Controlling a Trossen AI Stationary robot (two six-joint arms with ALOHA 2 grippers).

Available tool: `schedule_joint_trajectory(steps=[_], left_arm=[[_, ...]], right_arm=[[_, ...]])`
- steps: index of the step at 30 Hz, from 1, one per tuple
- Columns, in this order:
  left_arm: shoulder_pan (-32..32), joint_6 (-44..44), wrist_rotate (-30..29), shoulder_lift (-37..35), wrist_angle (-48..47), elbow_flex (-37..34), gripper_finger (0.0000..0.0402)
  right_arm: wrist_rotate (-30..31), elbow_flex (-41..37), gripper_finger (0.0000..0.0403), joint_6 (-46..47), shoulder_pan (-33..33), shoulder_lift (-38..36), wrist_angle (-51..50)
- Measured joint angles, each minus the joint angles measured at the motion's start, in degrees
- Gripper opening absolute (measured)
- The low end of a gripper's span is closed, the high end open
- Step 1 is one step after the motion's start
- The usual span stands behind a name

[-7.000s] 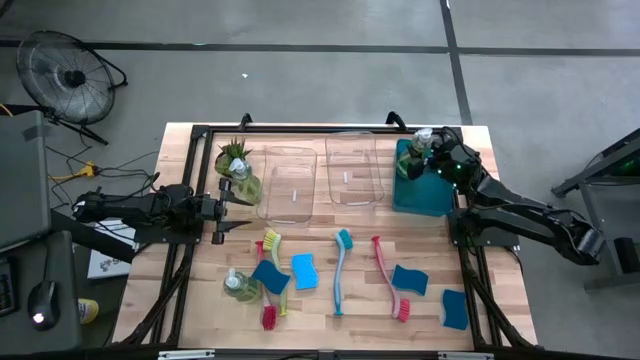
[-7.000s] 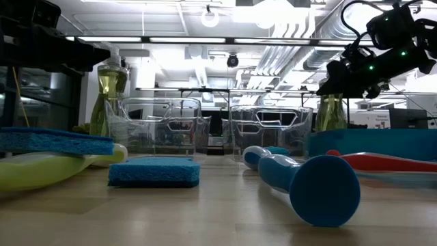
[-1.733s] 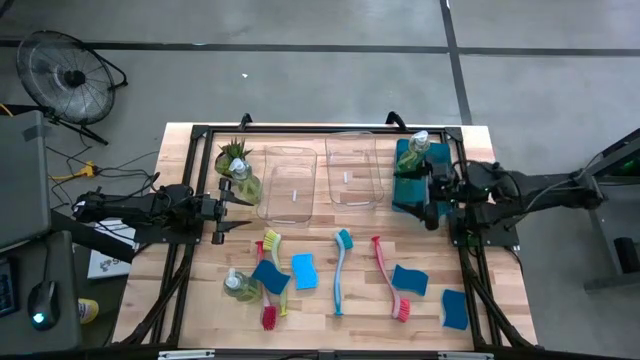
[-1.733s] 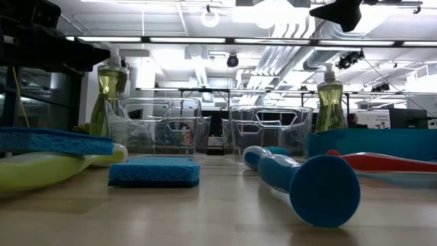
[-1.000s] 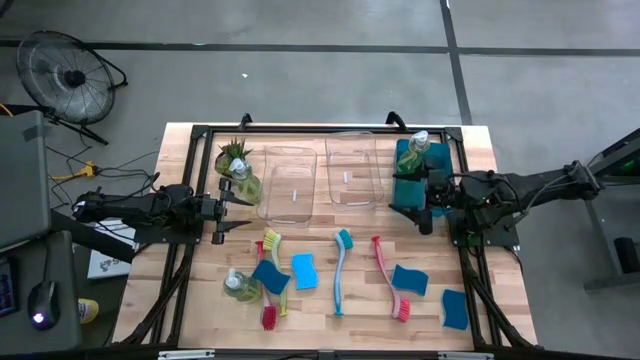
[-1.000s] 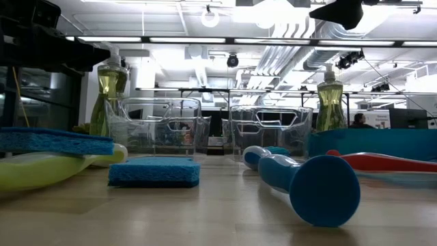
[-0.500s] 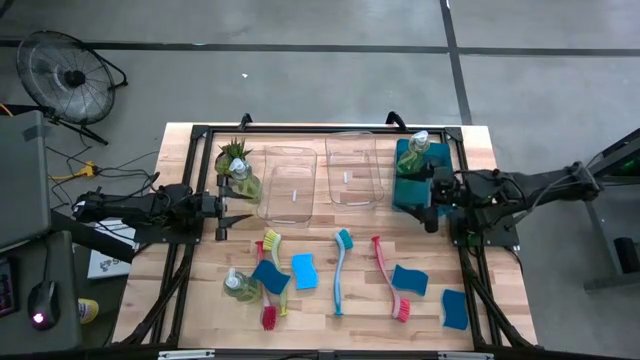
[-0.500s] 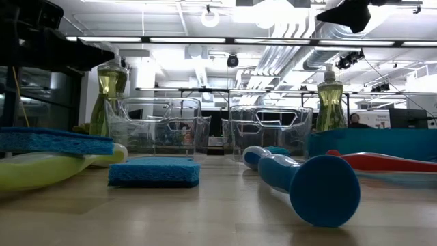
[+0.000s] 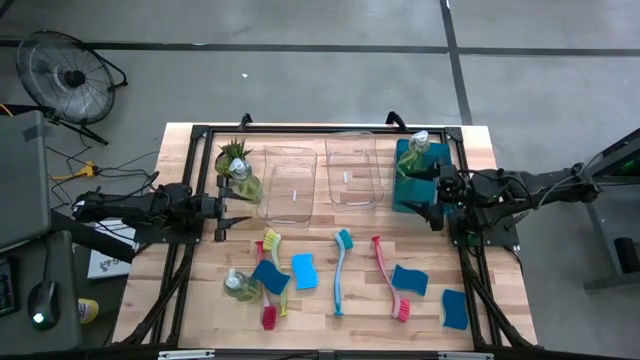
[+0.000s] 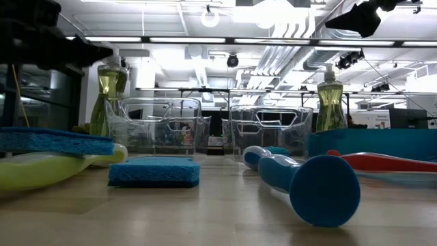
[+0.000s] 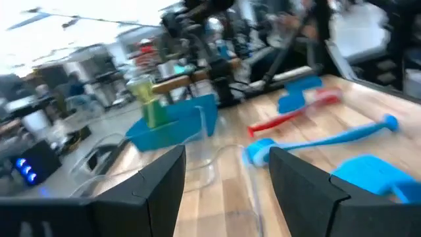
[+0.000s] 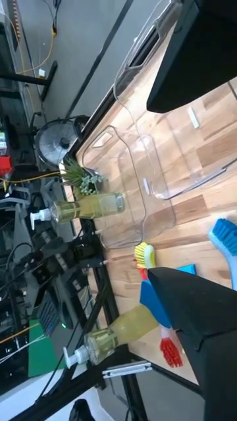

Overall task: Pick & Place Kitchen Sink Supplies
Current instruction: Put the top green dishwashing liquid dispenser into the blue bin

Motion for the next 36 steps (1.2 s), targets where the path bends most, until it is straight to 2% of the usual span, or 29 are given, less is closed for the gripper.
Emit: schedule_joint_trajectory(steps=[3,8,14,18,24,29,32,36], left_arm=[[0.0,0.6,-0.2,-0.2,0.4,3.6,0.0213],[0.0,1.7,3.7,-0.1,-2.0,6.9,0.0213],[0.0,0.5,1.6,-0.1,-1.9,10.0,0.0213],[0.0,1.4,-6.1,-0.1,-1.5,11.5,0.0213],[0.0,5.9,-10.9,0.0,-1.9,14.3,0.0213],[0.0,9.7,-16.0,1.0,-5.1,19.2,0.0215],[0.0,11.9,-20.7,2.4,-10.3,22.4,0.0229],[0.0,11.3,-27.5,5.4,-18.2,25.7,0.0271]], right_arm=[[0.7,0.0,0.0399,-0.3,0.0,0.0,0.1],[0.3,0.0,0.0399,0.5,0.0,0.4,-0.4],[0.1,0.0,0.0399,1.3,0.0,0.5,-1.0],[0.1,0.0,0.0399,0.5,0.0,0.5,-1.1],[0.1,0.0,0.0399,0.1,0.0,0.5,-1.0],[-2.3,0.0,0.0399,-0.1,0.0,0.5,-1.0],[-2.9,0.0,0.0399,-0.1,0.0,0.5,-1.0],[-2.9,0.0,0.0399,-0.1,0.0,0.5,-1.0]])
